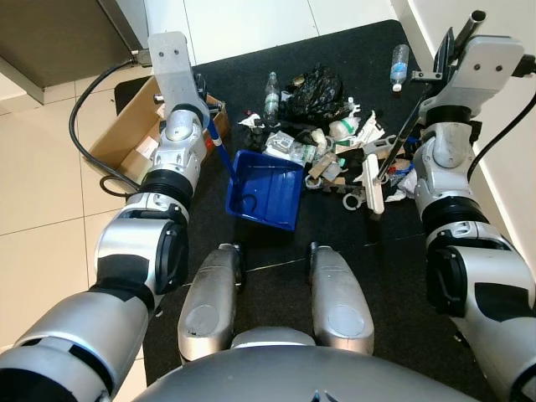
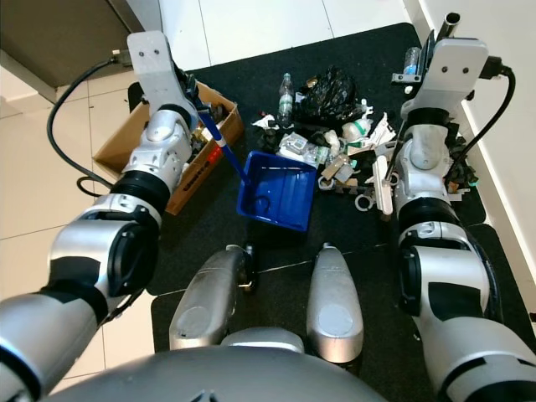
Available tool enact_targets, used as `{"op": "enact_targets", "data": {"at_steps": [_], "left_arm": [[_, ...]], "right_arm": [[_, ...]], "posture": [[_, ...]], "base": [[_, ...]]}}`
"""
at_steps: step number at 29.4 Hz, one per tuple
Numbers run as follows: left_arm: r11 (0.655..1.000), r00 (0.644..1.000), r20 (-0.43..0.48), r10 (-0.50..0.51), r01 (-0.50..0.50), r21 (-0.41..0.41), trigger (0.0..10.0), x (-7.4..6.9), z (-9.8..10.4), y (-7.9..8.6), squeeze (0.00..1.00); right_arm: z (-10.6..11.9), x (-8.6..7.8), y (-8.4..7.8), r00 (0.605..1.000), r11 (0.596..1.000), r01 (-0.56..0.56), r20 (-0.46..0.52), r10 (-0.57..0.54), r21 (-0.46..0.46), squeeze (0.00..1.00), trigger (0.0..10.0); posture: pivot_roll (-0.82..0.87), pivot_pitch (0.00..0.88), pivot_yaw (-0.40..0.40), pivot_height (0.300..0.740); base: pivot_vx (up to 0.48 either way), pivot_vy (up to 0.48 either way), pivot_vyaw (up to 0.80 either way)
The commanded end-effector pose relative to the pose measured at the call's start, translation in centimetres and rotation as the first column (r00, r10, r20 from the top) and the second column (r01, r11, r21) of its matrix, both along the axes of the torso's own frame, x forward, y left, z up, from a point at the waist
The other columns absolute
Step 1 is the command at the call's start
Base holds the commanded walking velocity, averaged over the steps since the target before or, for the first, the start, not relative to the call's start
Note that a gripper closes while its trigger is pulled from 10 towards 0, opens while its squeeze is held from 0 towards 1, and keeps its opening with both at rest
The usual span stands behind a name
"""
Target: Sweep floor
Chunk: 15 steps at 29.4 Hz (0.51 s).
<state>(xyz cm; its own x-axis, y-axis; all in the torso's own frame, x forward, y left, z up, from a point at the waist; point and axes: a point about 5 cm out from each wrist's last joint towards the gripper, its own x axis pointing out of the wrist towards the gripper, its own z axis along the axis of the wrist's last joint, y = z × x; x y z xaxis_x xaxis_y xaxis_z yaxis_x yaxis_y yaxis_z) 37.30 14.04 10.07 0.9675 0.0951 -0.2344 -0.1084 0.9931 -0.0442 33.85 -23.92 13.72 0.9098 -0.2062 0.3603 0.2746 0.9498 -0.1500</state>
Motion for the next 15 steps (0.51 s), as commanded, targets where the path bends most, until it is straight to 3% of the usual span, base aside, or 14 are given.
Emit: {"op": "enact_targets", "data": {"at_steps": [1,7,15], "left_arm": [[0.997,0.999,0.027,0.031,-0.033,0.065,10.0,0.2,0.7,2.0,0.0],[0.986,0.996,0.059,0.072,-0.08,0.145,10.0,0.4,1.9,4.5,0.0],[0.994,0.998,-0.005,0.061,-0.061,0.095,10.0,0.0,0.3,3.9,0.0]], "right_arm": [[0.3,-0.4,-0.9,0.999,1.0,0.027,0.032,-0.027,-0.01,0.0,10.0],[0.0,-0.7,-1.7,0.997,0.997,0.069,0.018,-0.069,-0.024,0.0,10.0],[-0.3,-1.0,-2.4,0.994,0.993,0.113,-0.004,-0.113,-0.036,0.0,10.0]], "posture": [[0.02,0.125,0.131,0.74],[0.03,0.125,0.135,0.74],[0.03,0.131,0.137,0.74]], "base": [[0.0,0.0,0.0],[0.0,0.0,0.0],[0.0,0.0,0.0]]}}
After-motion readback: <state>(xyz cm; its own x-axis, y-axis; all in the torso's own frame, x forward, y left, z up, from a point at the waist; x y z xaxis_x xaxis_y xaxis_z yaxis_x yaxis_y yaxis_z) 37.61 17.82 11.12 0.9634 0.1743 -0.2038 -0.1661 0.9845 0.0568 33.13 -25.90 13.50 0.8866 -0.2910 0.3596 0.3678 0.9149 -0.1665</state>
